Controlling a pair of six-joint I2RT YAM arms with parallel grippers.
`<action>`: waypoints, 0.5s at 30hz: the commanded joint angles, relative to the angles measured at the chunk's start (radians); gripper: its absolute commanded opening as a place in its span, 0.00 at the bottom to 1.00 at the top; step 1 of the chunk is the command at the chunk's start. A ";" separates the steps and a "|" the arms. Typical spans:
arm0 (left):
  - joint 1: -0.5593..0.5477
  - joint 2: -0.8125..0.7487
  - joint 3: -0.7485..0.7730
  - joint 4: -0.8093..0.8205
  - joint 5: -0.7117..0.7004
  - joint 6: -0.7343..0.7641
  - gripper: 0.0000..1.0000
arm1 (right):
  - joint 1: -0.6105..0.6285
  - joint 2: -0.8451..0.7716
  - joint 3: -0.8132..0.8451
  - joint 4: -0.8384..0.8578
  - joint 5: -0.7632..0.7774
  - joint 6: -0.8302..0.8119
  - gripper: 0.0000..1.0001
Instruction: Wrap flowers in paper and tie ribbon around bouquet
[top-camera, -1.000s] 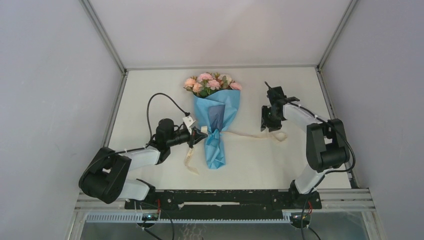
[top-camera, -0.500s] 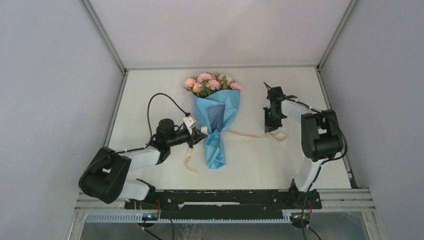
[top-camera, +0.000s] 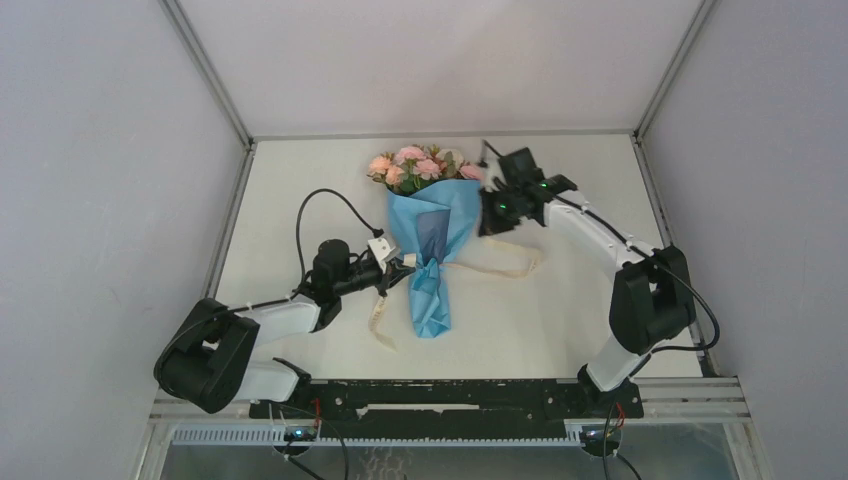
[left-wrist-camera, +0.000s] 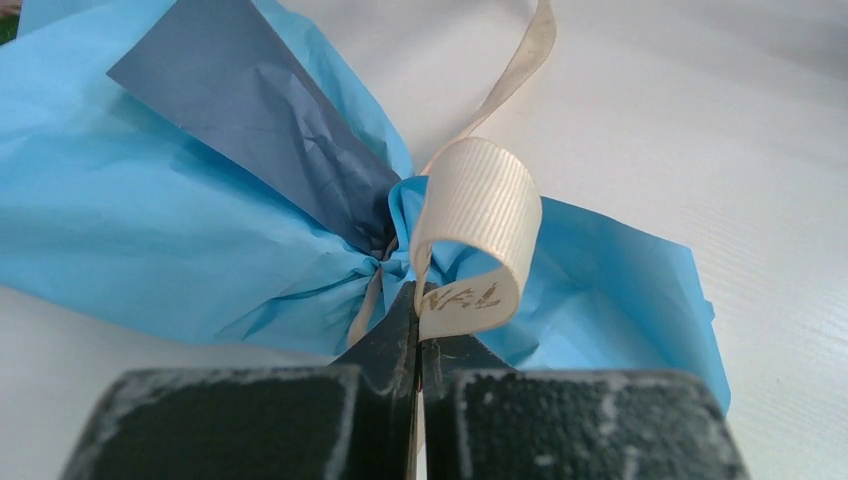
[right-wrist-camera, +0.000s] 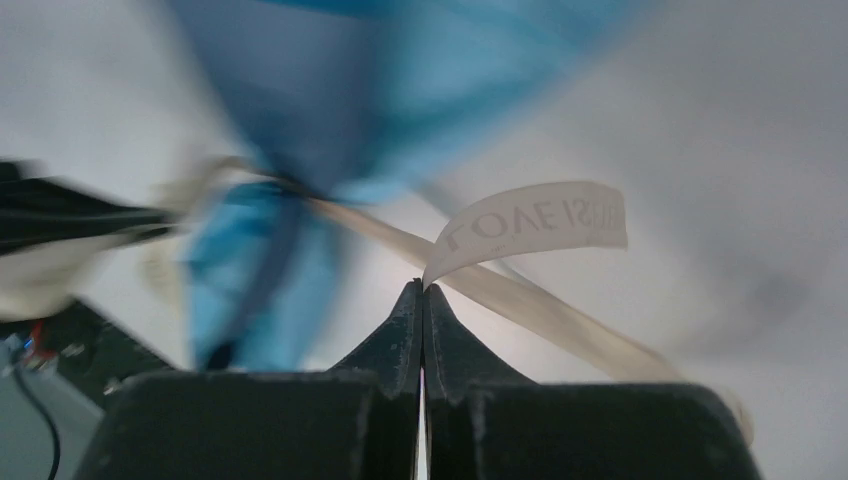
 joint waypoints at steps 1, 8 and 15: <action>-0.019 -0.049 -0.032 0.053 0.006 0.128 0.00 | 0.238 -0.025 0.259 0.079 -0.157 -0.053 0.00; -0.036 -0.089 -0.074 0.048 0.056 0.209 0.00 | 0.408 0.263 0.654 0.080 -0.134 0.013 0.00; -0.050 -0.116 -0.088 0.048 0.031 0.168 0.00 | 0.449 0.474 0.935 -0.071 -0.187 -0.030 0.34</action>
